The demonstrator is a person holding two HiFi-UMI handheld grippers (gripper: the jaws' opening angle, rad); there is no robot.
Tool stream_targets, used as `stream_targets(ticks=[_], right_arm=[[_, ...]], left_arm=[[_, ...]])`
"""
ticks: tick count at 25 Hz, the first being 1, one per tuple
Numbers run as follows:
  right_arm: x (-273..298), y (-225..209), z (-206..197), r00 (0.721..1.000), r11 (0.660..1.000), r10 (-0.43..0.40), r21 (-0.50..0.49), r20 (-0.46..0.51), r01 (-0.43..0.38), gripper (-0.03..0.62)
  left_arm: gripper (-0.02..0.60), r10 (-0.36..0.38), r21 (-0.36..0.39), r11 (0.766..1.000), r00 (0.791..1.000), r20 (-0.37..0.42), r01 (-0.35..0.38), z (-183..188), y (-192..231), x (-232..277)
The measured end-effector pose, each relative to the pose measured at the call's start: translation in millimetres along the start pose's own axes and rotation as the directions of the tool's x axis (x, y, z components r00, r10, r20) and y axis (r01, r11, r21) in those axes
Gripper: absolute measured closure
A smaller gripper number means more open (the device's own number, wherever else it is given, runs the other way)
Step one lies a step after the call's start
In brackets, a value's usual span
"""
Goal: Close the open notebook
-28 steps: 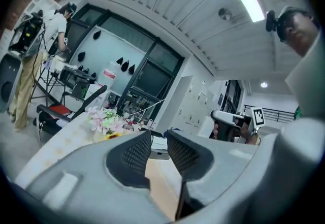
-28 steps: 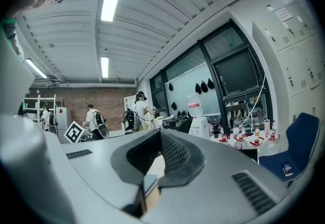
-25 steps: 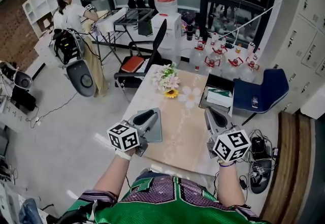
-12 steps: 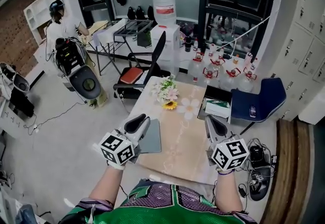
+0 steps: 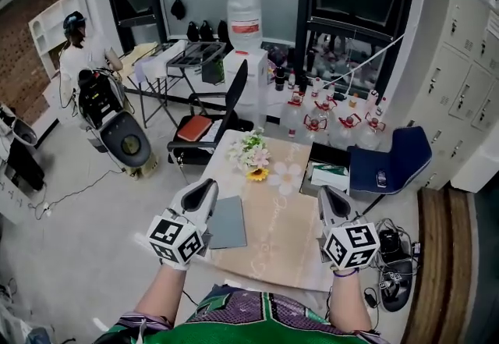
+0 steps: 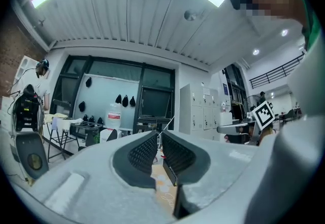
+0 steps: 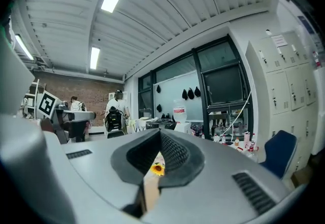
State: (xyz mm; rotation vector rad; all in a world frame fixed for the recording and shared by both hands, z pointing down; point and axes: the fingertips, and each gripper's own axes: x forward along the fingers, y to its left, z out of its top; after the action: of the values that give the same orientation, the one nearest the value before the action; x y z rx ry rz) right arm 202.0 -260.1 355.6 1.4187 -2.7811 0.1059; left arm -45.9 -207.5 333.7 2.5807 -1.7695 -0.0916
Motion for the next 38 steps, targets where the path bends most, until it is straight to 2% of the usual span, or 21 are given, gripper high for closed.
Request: stream_targets(ticks=[15, 21, 25, 38], right_arm=[[5.6, 10.9, 33.9, 0.989, 0.989, -0.144, -0.008, 0.038, 0.145, 0.594], [6.7, 15.6, 41.2, 0.983, 0.985, -0.173, 0.004, 0.058, 0.173, 0.594], [4.2, 19.1, 41.8, 0.978, 0.98, -0.2, -0.006, 0.058, 0.201, 0.594], [6.1, 30.6, 35.2, 0.979, 0.98, -0.201, 0.007, 0.045, 0.2, 0.594]], left_arm=[[0.565, -0.018, 0.005, 1.0, 0.999, 0.051, 0.018, 39.4, 44.5, 6.6], [0.565, -0.012, 0.042, 0.999, 0.999, 0.032, 0.011, 41.3, 51.9, 7.8], [0.565, -0.011, 0.032, 0.999, 0.999, 0.046, 0.009, 42.4, 53.2, 5.9], [0.565, -0.024, 0.044, 0.999, 0.998, 0.058, 0.022, 42.2, 59.6, -3.3]])
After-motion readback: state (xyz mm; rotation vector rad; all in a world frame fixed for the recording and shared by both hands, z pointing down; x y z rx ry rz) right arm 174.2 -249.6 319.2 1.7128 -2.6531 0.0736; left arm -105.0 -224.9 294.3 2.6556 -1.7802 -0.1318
